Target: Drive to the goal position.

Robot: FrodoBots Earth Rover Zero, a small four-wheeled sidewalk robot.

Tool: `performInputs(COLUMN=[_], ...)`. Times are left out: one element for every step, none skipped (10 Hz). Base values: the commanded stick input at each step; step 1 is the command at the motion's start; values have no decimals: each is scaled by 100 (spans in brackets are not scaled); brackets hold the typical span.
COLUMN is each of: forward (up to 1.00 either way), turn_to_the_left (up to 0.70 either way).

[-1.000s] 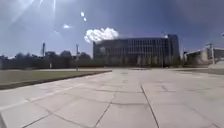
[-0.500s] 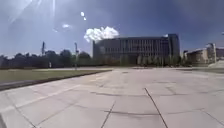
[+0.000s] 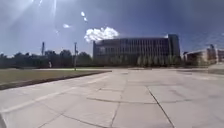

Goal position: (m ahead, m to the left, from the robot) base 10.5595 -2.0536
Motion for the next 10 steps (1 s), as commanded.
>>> performInputs(forward=[70,70,70,70,70,70,70,70,70,70], turn_to_the_left=[-10,1,1,1,1,1,1,1,1,1])
